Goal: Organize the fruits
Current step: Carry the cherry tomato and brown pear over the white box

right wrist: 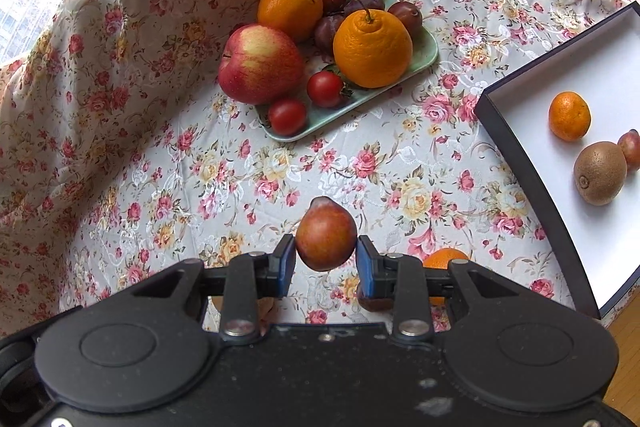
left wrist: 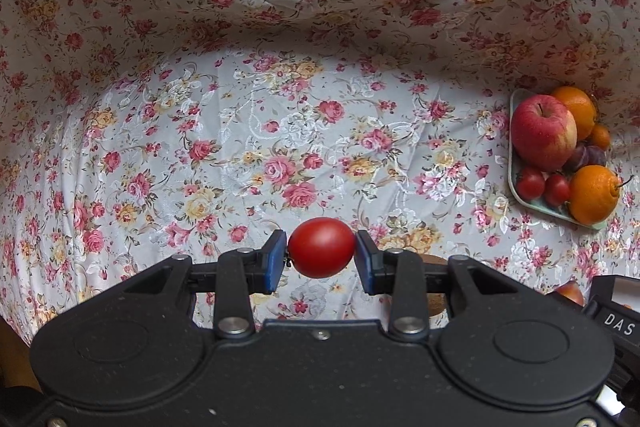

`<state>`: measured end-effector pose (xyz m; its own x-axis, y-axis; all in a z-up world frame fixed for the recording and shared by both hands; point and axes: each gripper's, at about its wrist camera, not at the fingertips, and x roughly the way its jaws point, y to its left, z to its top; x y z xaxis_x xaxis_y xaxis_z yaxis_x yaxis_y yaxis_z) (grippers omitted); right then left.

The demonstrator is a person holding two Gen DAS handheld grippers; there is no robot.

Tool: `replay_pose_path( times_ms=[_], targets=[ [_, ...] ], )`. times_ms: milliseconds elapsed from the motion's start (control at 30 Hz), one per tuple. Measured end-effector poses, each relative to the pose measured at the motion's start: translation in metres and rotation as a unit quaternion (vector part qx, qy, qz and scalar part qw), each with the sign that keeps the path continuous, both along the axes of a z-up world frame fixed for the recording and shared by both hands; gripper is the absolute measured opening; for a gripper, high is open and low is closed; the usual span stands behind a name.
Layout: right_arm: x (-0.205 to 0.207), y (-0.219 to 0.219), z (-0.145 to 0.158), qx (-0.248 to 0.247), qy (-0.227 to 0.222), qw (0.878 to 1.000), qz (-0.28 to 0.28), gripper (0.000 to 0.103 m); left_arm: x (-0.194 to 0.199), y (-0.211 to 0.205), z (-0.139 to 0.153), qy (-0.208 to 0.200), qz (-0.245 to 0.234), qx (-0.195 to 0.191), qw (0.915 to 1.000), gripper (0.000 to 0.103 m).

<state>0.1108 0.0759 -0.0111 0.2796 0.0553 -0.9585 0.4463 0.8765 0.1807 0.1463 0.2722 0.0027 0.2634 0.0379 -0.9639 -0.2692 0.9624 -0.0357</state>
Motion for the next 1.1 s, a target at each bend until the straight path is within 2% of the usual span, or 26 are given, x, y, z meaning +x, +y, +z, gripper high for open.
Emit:
replay_pose_path(
  times_ms=[400, 667, 900, 1100],
  targets=[
    [-0.01, -0.049, 0.004, 0.009, 0.01, 0.999, -0.03, 0.033, 0.005, -0.053, -0.002, 0.005, -0.035, -0.005, 0.9994, 0.045],
    [-0.021, -0.093, 0.013, 0.012, 0.001, 0.999, -0.052, 0.033, 0.008, -0.096, 0.003, -0.002, -0.057, -0.011, 0.9983, 0.045],
    [-0.039, -0.157, 0.027, -0.011, -0.014, 0.995, -0.102, 0.033, 0.006, -0.153, 0.006, -0.008, -0.102, -0.009, 0.9947, 0.045],
    [-0.057, -0.217, 0.036, -0.016, -0.02, 0.987, -0.158, 0.033, -0.001, -0.208, 0.003, -0.01, -0.156, -0.006, 0.9877, 0.045]
  ],
)
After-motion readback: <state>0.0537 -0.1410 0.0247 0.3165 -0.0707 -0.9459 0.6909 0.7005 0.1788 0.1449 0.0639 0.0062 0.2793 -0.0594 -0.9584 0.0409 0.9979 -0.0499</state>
